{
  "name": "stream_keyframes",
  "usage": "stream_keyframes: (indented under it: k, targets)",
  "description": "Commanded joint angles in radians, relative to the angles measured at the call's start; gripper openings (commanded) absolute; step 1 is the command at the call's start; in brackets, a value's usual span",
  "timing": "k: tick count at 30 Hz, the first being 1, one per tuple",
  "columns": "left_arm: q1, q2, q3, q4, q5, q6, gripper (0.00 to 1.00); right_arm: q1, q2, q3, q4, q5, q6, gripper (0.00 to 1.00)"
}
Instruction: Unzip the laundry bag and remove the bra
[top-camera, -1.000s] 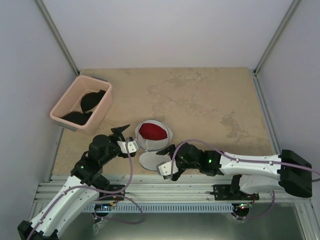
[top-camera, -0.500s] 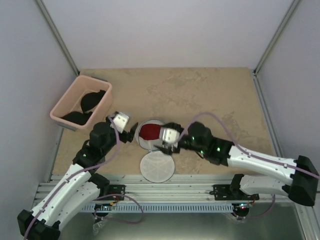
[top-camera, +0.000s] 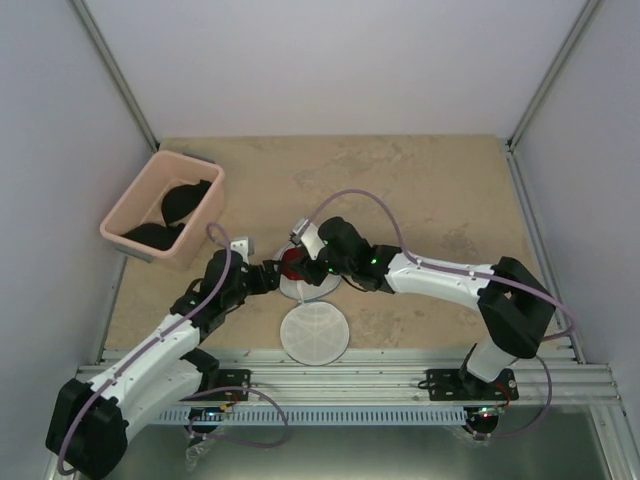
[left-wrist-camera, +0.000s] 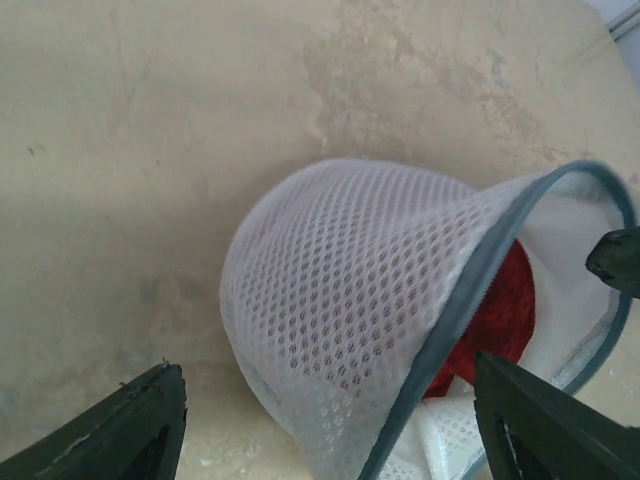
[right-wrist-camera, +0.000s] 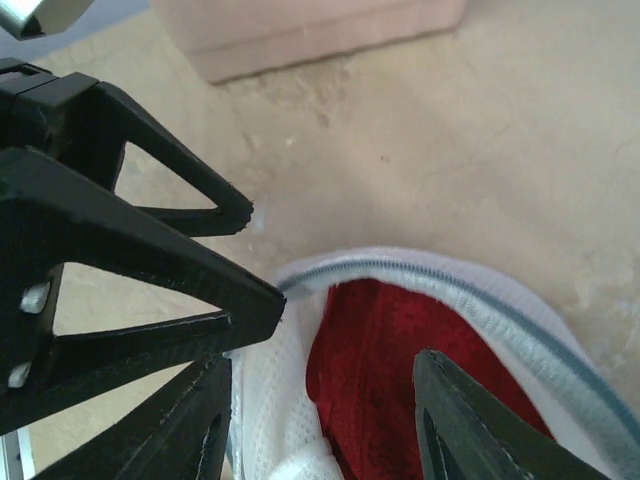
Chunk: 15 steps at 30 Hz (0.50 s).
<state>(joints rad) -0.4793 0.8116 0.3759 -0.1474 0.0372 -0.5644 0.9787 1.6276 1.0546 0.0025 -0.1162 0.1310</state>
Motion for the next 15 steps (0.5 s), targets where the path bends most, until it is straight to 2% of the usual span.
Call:
stream_keyframes:
  k: [1,5,8,9,11,12,13,15]
  targets:
    - [0.002,0.039,-0.056,0.157,0.081,-0.094,0.80,0.005,0.043,0.017,-0.041,0.014,0.076,0.49]
    - [-0.006,0.087,-0.087,0.229,0.095,-0.097,0.80,0.004,0.077,0.019,-0.065,0.071,0.089,0.50]
    - [-0.007,0.117,-0.097,0.241,0.057,-0.095,0.72,0.003,0.110,0.040,-0.096,0.157,0.078,0.62]
    - [-0.007,0.123,-0.100,0.255,0.059,-0.084,0.65,0.004,0.125,0.047,-0.106,0.180,0.068,0.67]
    - [-0.007,0.126,-0.112,0.311,0.093,-0.037,0.42,0.004,0.147,0.058,-0.110,0.222,0.048,0.77]
    - [-0.007,0.124,-0.118,0.334,0.099,-0.022,0.28,0.005,0.156,0.062,-0.111,0.245,0.041,0.90]
    - [-0.007,0.125,-0.122,0.349,0.095,-0.016,0.15,0.005,0.168,0.068,-0.112,0.264,0.034,0.97]
    - [-0.007,0.123,-0.128,0.366,0.100,-0.012,0.00,0.004,0.195,0.080,-0.106,0.293,0.016,0.98]
